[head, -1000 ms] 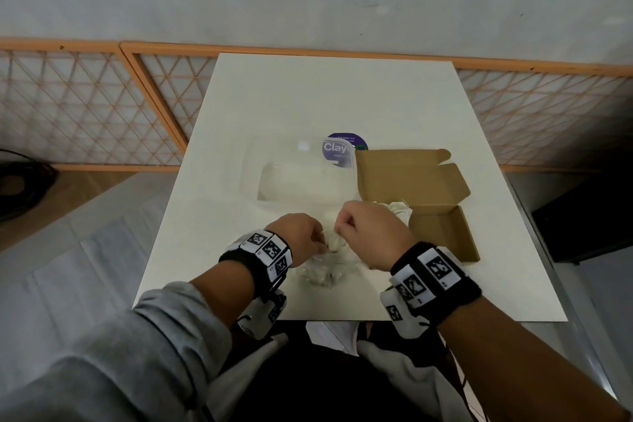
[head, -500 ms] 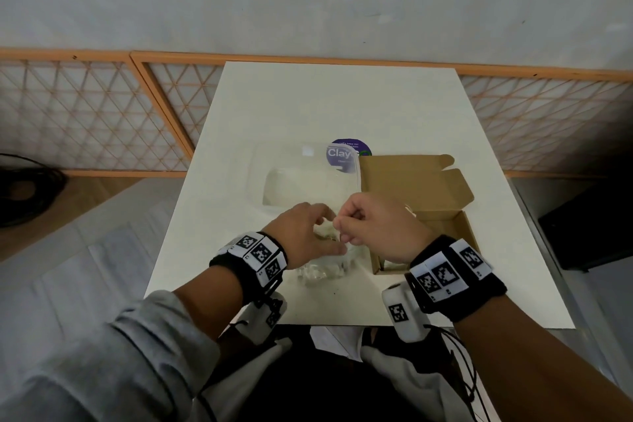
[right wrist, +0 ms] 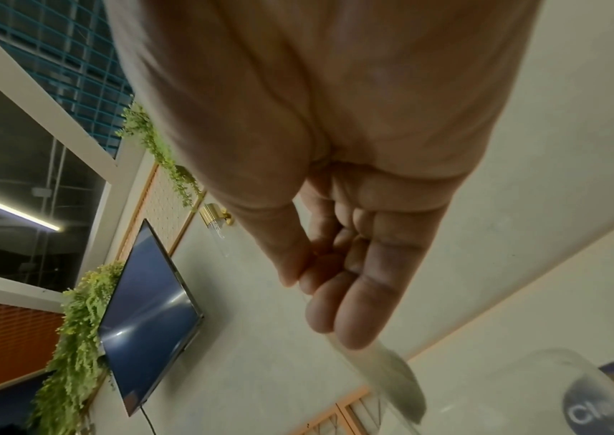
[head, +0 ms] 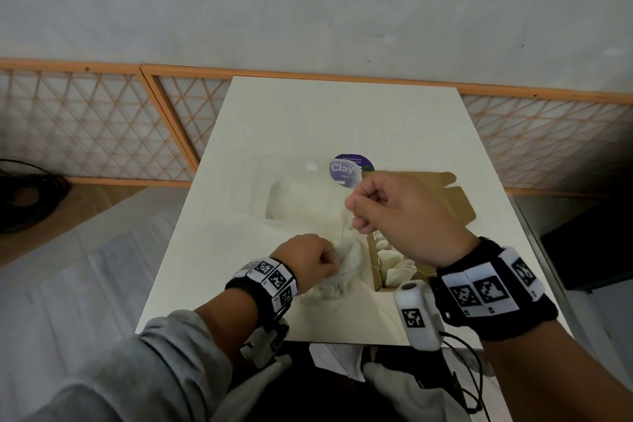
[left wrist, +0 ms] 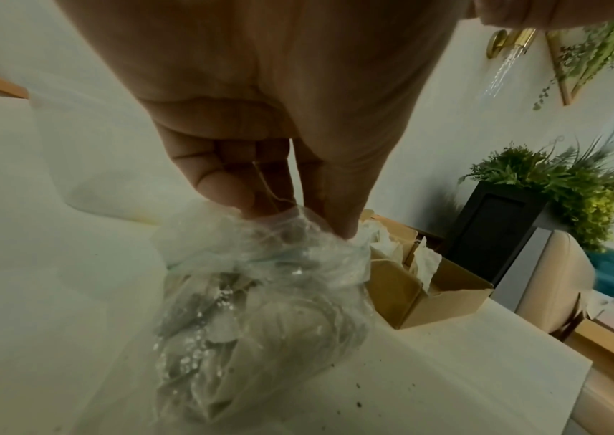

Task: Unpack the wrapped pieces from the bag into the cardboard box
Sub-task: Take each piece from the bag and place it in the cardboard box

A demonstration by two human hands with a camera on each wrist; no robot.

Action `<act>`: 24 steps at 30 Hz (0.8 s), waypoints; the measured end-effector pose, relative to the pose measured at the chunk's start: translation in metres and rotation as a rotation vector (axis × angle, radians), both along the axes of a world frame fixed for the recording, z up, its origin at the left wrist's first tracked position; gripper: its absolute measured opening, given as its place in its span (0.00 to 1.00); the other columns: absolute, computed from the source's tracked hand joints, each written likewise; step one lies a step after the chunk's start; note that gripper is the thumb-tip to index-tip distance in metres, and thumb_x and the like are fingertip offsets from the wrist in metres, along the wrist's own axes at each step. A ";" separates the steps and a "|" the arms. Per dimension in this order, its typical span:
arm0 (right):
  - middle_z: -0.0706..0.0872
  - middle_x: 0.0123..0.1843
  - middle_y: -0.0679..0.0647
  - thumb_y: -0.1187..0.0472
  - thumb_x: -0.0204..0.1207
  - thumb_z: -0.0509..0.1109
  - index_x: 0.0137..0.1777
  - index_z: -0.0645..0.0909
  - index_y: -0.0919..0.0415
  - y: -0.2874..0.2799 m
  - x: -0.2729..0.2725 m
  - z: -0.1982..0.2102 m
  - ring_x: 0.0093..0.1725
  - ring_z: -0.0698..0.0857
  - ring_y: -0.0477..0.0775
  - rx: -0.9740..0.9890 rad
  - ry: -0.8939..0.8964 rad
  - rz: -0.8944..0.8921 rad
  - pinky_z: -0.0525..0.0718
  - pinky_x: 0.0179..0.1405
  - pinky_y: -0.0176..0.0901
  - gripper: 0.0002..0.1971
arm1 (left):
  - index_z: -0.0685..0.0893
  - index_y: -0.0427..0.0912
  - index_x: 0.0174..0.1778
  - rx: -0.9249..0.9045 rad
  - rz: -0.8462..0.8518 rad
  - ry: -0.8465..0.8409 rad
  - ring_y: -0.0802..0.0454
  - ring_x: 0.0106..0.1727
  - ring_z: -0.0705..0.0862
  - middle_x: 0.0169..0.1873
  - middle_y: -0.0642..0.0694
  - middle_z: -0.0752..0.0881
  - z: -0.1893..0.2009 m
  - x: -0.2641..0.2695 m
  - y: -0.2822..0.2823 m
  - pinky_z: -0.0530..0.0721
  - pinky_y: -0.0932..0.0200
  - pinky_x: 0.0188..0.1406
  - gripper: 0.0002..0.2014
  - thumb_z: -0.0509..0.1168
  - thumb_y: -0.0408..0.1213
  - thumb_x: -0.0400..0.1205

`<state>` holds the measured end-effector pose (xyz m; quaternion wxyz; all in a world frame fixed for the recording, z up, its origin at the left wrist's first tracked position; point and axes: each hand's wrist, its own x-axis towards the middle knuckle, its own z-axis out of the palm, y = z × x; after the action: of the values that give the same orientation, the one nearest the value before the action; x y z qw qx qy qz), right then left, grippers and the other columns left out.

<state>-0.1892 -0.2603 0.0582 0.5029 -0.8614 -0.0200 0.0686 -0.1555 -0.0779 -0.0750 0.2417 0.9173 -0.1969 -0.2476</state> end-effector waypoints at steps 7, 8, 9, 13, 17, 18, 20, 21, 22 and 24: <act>0.93 0.36 0.54 0.61 0.86 0.74 0.47 0.86 0.59 0.002 -0.002 0.016 0.36 0.92 0.49 0.053 -0.037 0.025 0.93 0.43 0.45 0.06 | 0.76 0.48 0.48 -0.141 0.217 -0.030 0.54 0.40 0.84 0.48 0.52 0.83 0.014 -0.006 0.013 0.80 0.58 0.37 0.27 0.79 0.64 0.70; 0.93 0.36 0.54 0.61 0.86 0.74 0.47 0.87 0.60 0.002 -0.002 0.019 0.36 0.92 0.48 0.061 -0.035 0.029 0.92 0.42 0.43 0.06 | 0.75 0.52 0.53 -0.205 0.232 -0.041 0.58 0.41 0.86 0.54 0.55 0.81 0.020 -0.008 0.014 0.81 0.60 0.38 0.30 0.80 0.65 0.68; 0.93 0.36 0.54 0.61 0.86 0.74 0.47 0.87 0.61 0.003 -0.002 0.021 0.36 0.92 0.47 0.070 -0.034 0.031 0.91 0.41 0.40 0.06 | 0.75 0.57 0.60 -0.267 0.224 -0.039 0.60 0.42 0.88 0.59 0.59 0.79 0.026 -0.008 0.013 0.83 0.61 0.39 0.31 0.79 0.66 0.69; 0.94 0.37 0.54 0.59 0.86 0.73 0.50 0.87 0.61 0.005 -0.001 0.031 0.37 0.93 0.46 0.065 -0.050 0.017 0.87 0.38 0.33 0.07 | 0.84 0.62 0.55 -0.423 0.165 0.068 0.59 0.42 0.92 0.49 0.53 0.92 0.043 -0.006 0.008 0.91 0.54 0.47 0.08 0.75 0.52 0.82; 0.94 0.36 0.54 0.59 0.86 0.73 0.49 0.87 0.61 -0.002 0.003 0.036 0.35 0.93 0.45 0.067 -0.068 -0.039 0.85 0.37 0.28 0.07 | 0.90 0.54 0.49 -0.428 0.189 0.030 0.60 0.43 0.91 0.42 0.56 0.94 0.041 -0.004 0.014 0.91 0.51 0.55 0.03 0.71 0.45 0.86; 0.94 0.36 0.55 0.59 0.86 0.73 0.49 0.87 0.61 -0.003 0.003 0.036 0.35 0.92 0.45 0.071 -0.073 -0.052 0.85 0.36 0.28 0.07 | 0.90 0.54 0.49 -0.431 0.204 0.041 0.61 0.44 0.91 0.42 0.57 0.94 0.040 -0.004 0.017 0.91 0.53 0.55 0.02 0.71 0.43 0.85; 0.94 0.36 0.56 0.60 0.86 0.73 0.48 0.87 0.64 -0.005 0.006 0.033 0.34 0.92 0.44 0.089 -0.073 -0.077 0.85 0.36 0.29 0.07 | 0.90 0.55 0.51 -0.429 0.230 0.062 0.61 0.45 0.91 0.42 0.57 0.94 0.036 -0.005 0.025 0.91 0.56 0.54 0.04 0.72 0.40 0.84; 0.94 0.36 0.57 0.60 0.86 0.73 0.49 0.86 0.65 -0.005 0.007 0.029 0.34 0.92 0.44 0.095 -0.068 -0.087 0.85 0.35 0.29 0.08 | 0.90 0.54 0.51 -0.426 0.247 0.078 0.60 0.45 0.92 0.42 0.56 0.94 0.034 -0.005 0.029 0.91 0.57 0.54 0.05 0.72 0.39 0.84; 0.94 0.36 0.58 0.61 0.86 0.73 0.49 0.86 0.66 -0.005 0.009 0.024 0.34 0.92 0.44 0.095 -0.059 -0.093 0.86 0.35 0.30 0.08 | 0.90 0.53 0.51 -0.426 0.269 0.102 0.57 0.45 0.92 0.42 0.53 0.94 0.033 -0.006 0.033 0.91 0.57 0.53 0.05 0.71 0.37 0.84; 0.93 0.36 0.57 0.60 0.85 0.74 0.48 0.86 0.66 -0.003 0.014 0.012 0.35 0.92 0.49 0.087 -0.032 -0.096 0.89 0.37 0.36 0.09 | 0.90 0.47 0.51 -0.457 0.321 0.171 0.50 0.44 0.93 0.41 0.46 0.95 0.033 -0.010 0.040 0.92 0.56 0.50 0.07 0.68 0.32 0.86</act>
<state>-0.1754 -0.2631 0.0698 0.5421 -0.8397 0.0104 0.0298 -0.1651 -0.0380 -0.0417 0.4939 0.8343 -0.0789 -0.2320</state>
